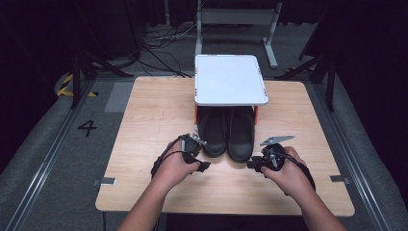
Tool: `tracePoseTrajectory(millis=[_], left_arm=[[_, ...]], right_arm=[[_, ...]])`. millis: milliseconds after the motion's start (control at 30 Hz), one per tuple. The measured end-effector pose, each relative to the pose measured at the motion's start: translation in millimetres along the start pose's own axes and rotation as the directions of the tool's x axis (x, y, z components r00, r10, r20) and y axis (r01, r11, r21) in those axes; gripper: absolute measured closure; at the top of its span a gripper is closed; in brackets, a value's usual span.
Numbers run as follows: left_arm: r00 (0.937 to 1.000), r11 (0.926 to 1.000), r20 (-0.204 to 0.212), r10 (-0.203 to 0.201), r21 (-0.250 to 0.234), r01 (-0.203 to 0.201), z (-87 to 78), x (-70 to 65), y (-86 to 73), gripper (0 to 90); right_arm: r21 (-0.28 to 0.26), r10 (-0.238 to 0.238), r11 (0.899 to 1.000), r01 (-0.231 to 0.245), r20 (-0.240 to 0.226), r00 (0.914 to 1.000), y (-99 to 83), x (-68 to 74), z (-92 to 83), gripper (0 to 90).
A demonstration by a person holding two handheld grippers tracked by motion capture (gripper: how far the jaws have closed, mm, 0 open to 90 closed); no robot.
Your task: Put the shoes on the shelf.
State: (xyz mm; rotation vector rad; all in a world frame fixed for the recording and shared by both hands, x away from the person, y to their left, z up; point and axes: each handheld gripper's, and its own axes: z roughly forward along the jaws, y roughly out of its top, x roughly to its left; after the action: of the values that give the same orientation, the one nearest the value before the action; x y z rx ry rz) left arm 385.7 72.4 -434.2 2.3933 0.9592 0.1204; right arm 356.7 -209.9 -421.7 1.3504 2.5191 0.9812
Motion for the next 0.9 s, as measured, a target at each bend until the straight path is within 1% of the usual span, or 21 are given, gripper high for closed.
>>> tracePoseTrajectory(millis=[33,67,100,133,167,233,267,300,367,433,467,533,567,600,667,733,833,867,900], left_arm=[[0.9998,0.9998,0.0,0.019,-0.002,-0.019,1.6,-0.6,0.3,35.6],[0.9996,0.9995,-0.004,0.029,0.013,-0.029,3.5,-2.3,1.0,35.9],[0.9996,0.9994,0.006,0.028,0.021,-0.028,5.6,-3.8,1.9,38.3],[0.9998,0.9996,0.016,0.008,0.028,-0.008,7.3,-5.8,3.1,43.3],[0.999,0.9992,0.045,-0.009,0.039,0.007,10.1,-8.1,4.6,49.5],[0.9983,0.9984,0.058,-0.011,0.055,0.008,14.4,-10.6,6.8,57.8],[0.9983,0.9979,0.058,-0.013,0.065,0.009,16.7,-12.4,8.0,61.8],[0.9979,0.9976,0.064,-0.01,0.068,0.006,19.5,-13.8,9.1,64.2],[0.9965,0.9967,0.081,-0.02,0.08,0.013,24.7,-16.4,11.4,69.0],[0.9964,0.9962,0.083,-0.018,0.086,0.011,29.9,-17.6,14.6,70.8],[0.9964,0.9958,0.081,-0.024,0.09,0.017,31.8,-18.1,16.1,71.3],[0.9966,0.9957,0.078,-0.028,0.09,0.021,33.3,-18.1,17.9,71.8],[0.9979,0.9958,0.059,-0.026,0.09,0.021,35.4,-17.2,22.0,72.0],[0.9985,0.996,0.051,-0.018,0.089,0.013,36.7,-16.9,23.6,72.9],[0.9989,0.9967,0.045,-0.018,0.08,0.014,38.3,-17.2,25.0,72.4],[0.9992,0.9975,0.036,-0.016,0.069,0.014,39.7,-16.8,26.5,72.1],[0.9989,0.9979,0.036,-0.031,0.059,0.029,39.8,-14.5,28.1,71.7],[0.9988,0.9977,0.028,-0.041,0.056,0.039,40.1,-13.4,29.1,71.5],[0.9991,0.9977,0.015,-0.041,0.055,0.04,40.5,-11.9,30.5,71.0]], right_arm=[[0.012,-0.004,1.0,0.004,-0.003,1.0,-0.1,2.0,2.4,66.7],[0.028,-0.009,1.0,0.009,-0.012,0.9999,-0.3,3.9,4.7,67.7],[0.04,-0.009,0.999,0.01,-0.019,0.9998,-0.6,5.9,7.4,68.7],[0.055,-0.009,0.998,0.01,-0.03,0.9995,-0.8,7.5,9.9,69.5],[0.067,-0.009,0.998,0.012,-0.04,0.9992,-1.0,9.4,12.4,70.4],[0.091,-0.015,0.996,0.02,-0.054,0.9984,-1.1,13.4,17.0,72.1],[0.095,-0.017,0.995,0.022,-0.055,0.9983,-0.9,13.9,18.5,72.7],[0.1,-0.021,0.995,0.026,-0.049,0.9986,-0.4,14.4,20.5,73.7],[0.106,-0.02,0.994,0.024,-0.039,0.999,0.7,13.6,25.2,75.3],[0.112,-0.02,0.993,0.024,-0.03,0.9993,1.5,11.4,29.9,76.6],[0.113,-0.018,0.993,0.021,-0.027,0.9995,1.8,10.5,31.9,77.2],[0.102,-0.015,0.995,0.017,-0.019,0.9997,3.2,8.3,34.6,79.0],[0.106,-0.013,0.994,0.015,-0.019,0.9997,4.3,6.8,35.5,81.0],[0.108,-0.008,0.994,0.01,-0.021,0.9997,5.1,5.5,36.3,81.0],[0.1,-0.011,0.995,0.013,-0.017,0.9998,5.6,4.2,36.9,81.3],[0.073,-0.017,0.997,0.016,0.005,0.9998,7.5,1.8,36.5,81.5],[0.028,-0.005,1.0,0.005,0.008,1.0,11.8,-1.5,33.9,81.2],[0.017,-0.006,1.0,0.006,0.015,0.9999,13.3,-2.6,33.6,80.8],[-0.002,-0.007,1.0,0.007,0.026,0.9996,15.9,-4.9,33.9,80.5]])
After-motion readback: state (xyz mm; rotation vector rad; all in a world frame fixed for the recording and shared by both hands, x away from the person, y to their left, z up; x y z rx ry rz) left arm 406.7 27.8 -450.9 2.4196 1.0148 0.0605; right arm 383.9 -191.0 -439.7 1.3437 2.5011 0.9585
